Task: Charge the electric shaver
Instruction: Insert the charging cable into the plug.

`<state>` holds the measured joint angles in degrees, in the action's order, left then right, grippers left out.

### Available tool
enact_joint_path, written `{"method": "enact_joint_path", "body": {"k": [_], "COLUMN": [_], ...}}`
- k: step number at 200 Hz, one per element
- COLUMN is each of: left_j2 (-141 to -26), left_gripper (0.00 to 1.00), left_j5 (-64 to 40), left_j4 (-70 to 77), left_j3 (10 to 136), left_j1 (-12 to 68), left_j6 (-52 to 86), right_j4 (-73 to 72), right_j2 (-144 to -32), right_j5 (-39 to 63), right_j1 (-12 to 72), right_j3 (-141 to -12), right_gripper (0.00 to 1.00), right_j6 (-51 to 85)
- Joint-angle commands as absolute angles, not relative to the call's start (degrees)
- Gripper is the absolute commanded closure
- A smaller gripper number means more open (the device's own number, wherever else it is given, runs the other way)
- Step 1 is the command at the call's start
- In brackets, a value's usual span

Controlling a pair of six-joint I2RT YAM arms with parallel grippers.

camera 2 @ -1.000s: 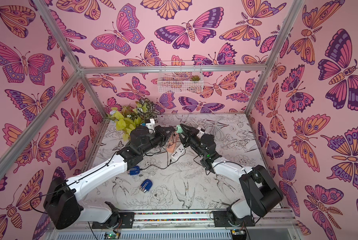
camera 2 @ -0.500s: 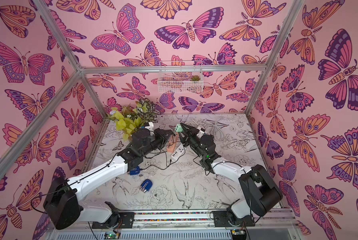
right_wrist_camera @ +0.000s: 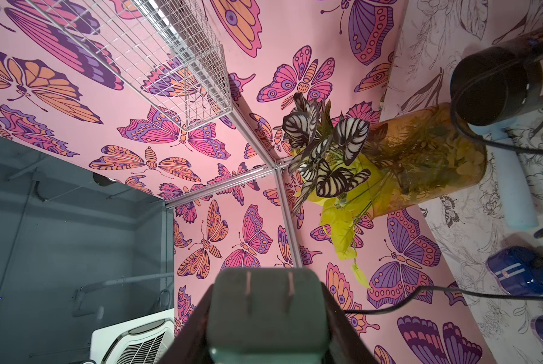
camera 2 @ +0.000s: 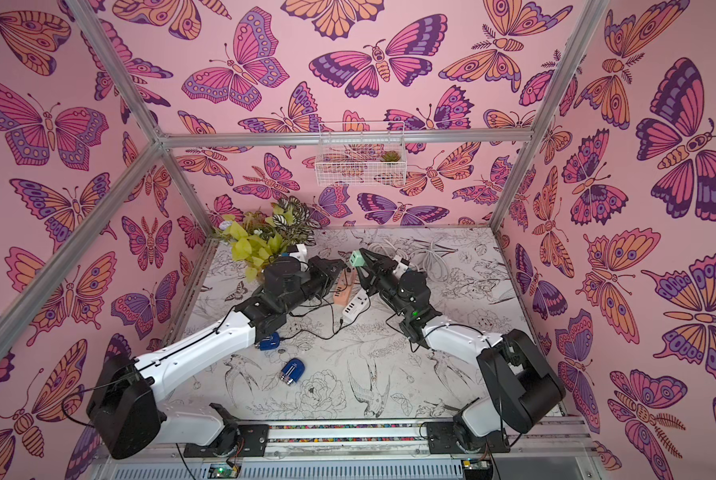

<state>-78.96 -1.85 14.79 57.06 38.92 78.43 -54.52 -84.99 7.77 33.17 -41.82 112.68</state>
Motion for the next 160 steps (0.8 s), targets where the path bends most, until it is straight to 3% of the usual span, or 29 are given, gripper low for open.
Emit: {"method": "enact_joint_path", "body": {"k": [1, 160], "left_j2": [-78.56, -79.98], "left_gripper": [1.00, 1.00], "left_j5": [-1.14, -2.83], "left_j4": [14.84, 15.51], "left_j3": [57.48, 56.93], "left_j1": [38.63, 38.32], "left_j6": [77.51, 80.28], "right_j4": [-54.10, -56.95], "right_j2": [-83.81, -86.20], "right_j5": [8.59, 9.29], "right_j1": [33.75, 35.06], "right_j3": [-43.07, -44.95], "right_gripper": [1.00, 1.00], "right_j6": [112.24, 112.32]}}
